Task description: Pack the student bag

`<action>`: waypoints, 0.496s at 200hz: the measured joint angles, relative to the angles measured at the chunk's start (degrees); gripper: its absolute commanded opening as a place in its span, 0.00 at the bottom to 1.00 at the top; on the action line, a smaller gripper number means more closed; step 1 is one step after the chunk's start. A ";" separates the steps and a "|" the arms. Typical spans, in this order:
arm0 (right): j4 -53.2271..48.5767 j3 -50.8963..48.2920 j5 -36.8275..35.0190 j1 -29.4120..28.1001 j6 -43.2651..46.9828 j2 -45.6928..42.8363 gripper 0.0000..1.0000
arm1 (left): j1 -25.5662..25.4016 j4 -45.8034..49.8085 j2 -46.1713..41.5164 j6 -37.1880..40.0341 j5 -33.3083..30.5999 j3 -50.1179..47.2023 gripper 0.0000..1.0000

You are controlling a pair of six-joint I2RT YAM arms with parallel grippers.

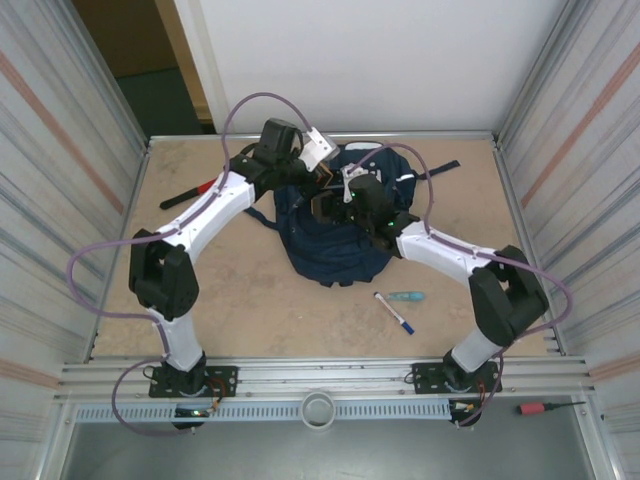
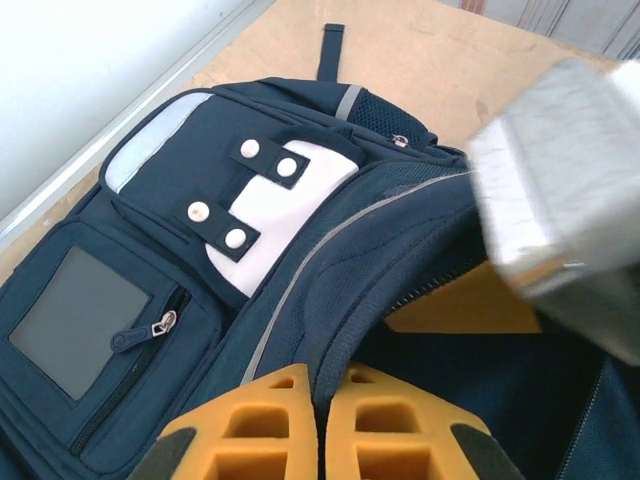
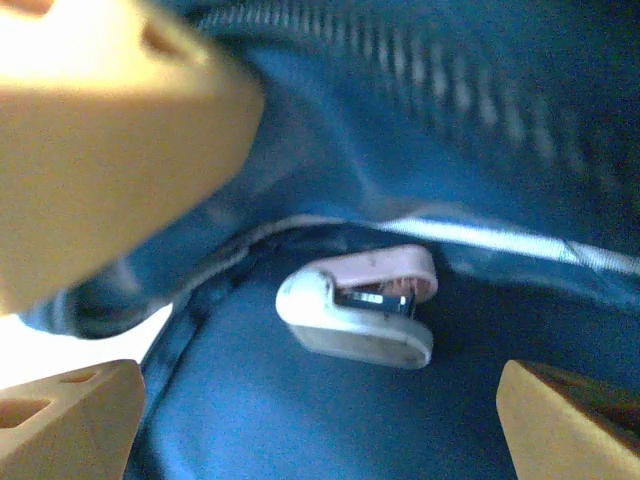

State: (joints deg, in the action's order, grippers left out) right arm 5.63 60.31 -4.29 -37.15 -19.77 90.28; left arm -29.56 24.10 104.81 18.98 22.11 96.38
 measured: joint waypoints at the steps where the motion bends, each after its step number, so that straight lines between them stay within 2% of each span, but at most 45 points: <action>1: -0.15 -0.09 0.13 0.00 -0.02 -0.22 0.90 | 0.00 -0.02 0.00 0.00 0.04 0.00 0.00; 27: -7.50 -4.63 0.70 -0.96 -2.10 -9.29 0.90 | 0.28 -0.31 0.00 0.00 1.62 -0.09 0.00; 53: -17.22 -9.42 -1.42 -1.99 -6.19 -19.21 0.90 | -0.92 0.26 0.00 0.02 5.75 -1.18 0.00; 73: -23.87 -12.57 -3.69 -4.15 -10.05 -23.12 0.90 | -2.12 1.11 0.00 0.02 7.61 -1.53 0.00; 99: -24.30 -15.34 -3.87 -6.62 -11.32 -24.72 0.91 | -2.67 1.68 0.00 0.20 8.74 -2.29 0.00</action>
State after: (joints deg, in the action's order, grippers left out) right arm -18.68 44.97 -8.16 -43.77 -31.09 65.56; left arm -32.23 25.78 104.81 19.18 30.85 94.08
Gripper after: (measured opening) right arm 0.904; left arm 0.059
